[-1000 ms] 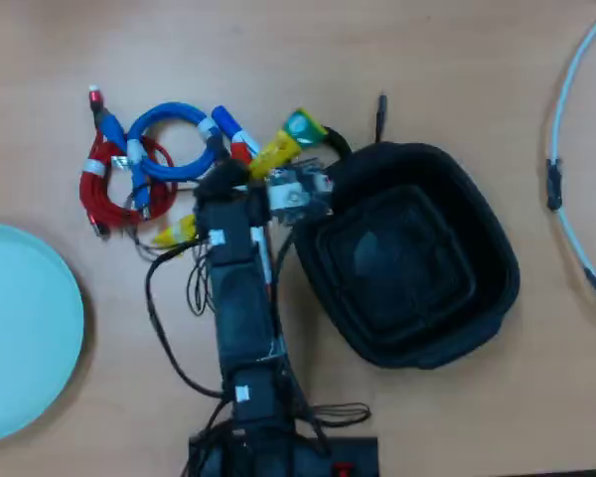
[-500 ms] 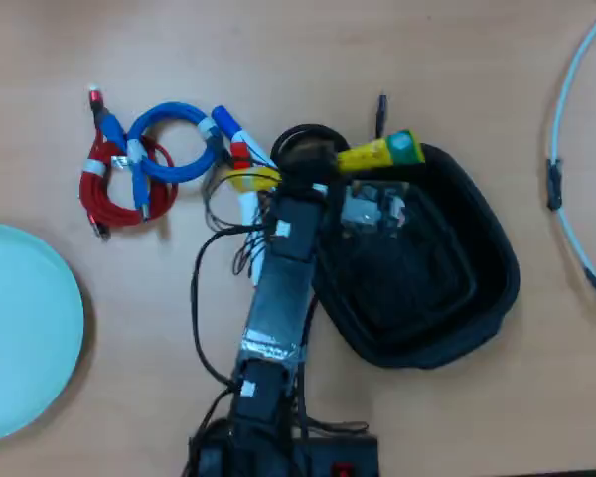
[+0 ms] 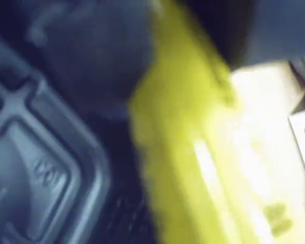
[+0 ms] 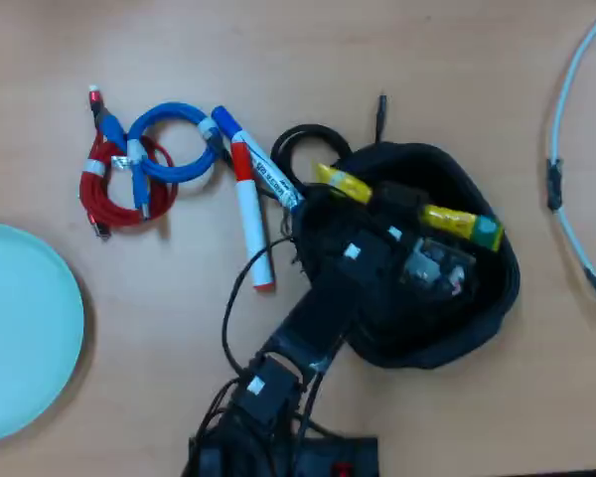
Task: Pick up the yellow instant coffee stick, then put it in the black bowl
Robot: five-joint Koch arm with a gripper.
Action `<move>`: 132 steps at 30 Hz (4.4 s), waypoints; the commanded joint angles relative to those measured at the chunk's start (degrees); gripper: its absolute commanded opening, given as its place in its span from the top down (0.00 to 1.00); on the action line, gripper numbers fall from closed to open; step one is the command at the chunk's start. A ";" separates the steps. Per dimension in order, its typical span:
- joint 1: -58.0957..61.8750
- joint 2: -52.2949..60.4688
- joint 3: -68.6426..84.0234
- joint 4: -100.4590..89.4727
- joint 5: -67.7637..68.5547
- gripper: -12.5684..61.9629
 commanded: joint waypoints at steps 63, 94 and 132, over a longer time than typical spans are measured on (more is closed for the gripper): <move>4.92 0.70 16.87 -8.00 -0.09 0.40; -16.17 37.35 37.97 -3.52 3.60 0.33; -28.65 44.47 76.82 -43.77 16.61 0.34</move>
